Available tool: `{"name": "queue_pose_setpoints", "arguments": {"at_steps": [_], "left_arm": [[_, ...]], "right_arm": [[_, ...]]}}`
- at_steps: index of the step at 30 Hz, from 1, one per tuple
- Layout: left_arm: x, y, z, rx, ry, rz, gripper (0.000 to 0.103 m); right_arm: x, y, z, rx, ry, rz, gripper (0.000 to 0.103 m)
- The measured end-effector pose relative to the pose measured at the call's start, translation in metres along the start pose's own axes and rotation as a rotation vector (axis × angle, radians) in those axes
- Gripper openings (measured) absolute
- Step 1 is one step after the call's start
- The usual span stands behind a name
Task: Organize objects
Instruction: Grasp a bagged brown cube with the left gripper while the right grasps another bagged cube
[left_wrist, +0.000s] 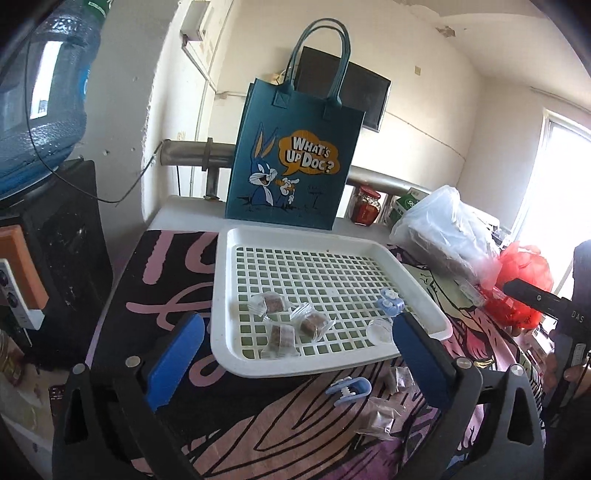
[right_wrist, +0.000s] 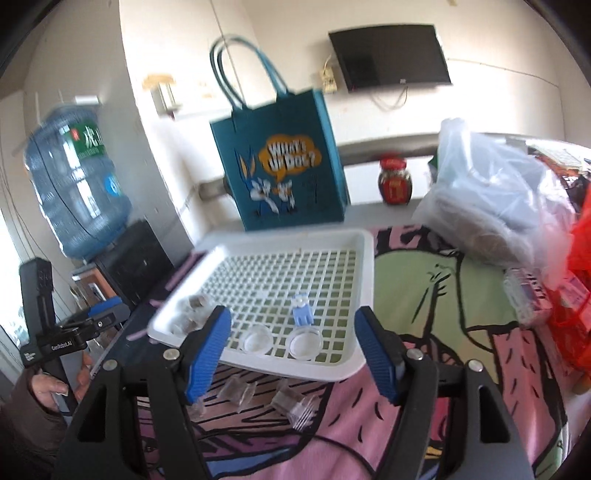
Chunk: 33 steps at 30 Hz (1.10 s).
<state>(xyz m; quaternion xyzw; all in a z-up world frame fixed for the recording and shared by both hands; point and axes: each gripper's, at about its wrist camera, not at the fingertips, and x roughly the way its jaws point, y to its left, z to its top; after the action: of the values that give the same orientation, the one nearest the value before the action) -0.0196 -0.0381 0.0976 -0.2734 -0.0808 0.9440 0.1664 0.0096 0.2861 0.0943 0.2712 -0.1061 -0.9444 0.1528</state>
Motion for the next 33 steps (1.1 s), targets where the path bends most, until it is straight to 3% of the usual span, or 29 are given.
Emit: {"name": "queue_pose_setpoints", "arguments": {"at_steps": [3,5,12,22,29,31,33], "left_arm": [[-0.004,-0.005,-0.007,0.014,0.025,-0.010,0.103],[-0.003,-0.010,-0.016,0.027,0.067,-0.037,0.103],[0.022,-0.042,-0.052,0.133,0.246,-0.084,0.103],[0.055,-0.069,-0.075,0.199,0.360,-0.097,0.098],[0.073,-0.086,-0.082,0.242,0.411,-0.117,0.062],[0.072,-0.088,-0.083,0.261,0.397,-0.105,0.050],[0.071,-0.087,-0.083,0.258,0.396,-0.109,0.031]], "right_arm": [[-0.020,-0.004,-0.005,0.018,-0.037,0.010,0.072],[-0.019,-0.005,-0.011,0.018,-0.016,0.005,0.072],[0.024,0.006,-0.045,-0.086,0.186,0.053,0.072],[0.073,0.018,-0.065,-0.212,0.343,0.040,0.062],[0.098,0.023,-0.071,-0.293,0.394,-0.016,0.057],[0.097,0.025,-0.071,-0.307,0.391,-0.013,0.045],[0.096,0.025,-0.072,-0.312,0.389,-0.018,0.040]]}}
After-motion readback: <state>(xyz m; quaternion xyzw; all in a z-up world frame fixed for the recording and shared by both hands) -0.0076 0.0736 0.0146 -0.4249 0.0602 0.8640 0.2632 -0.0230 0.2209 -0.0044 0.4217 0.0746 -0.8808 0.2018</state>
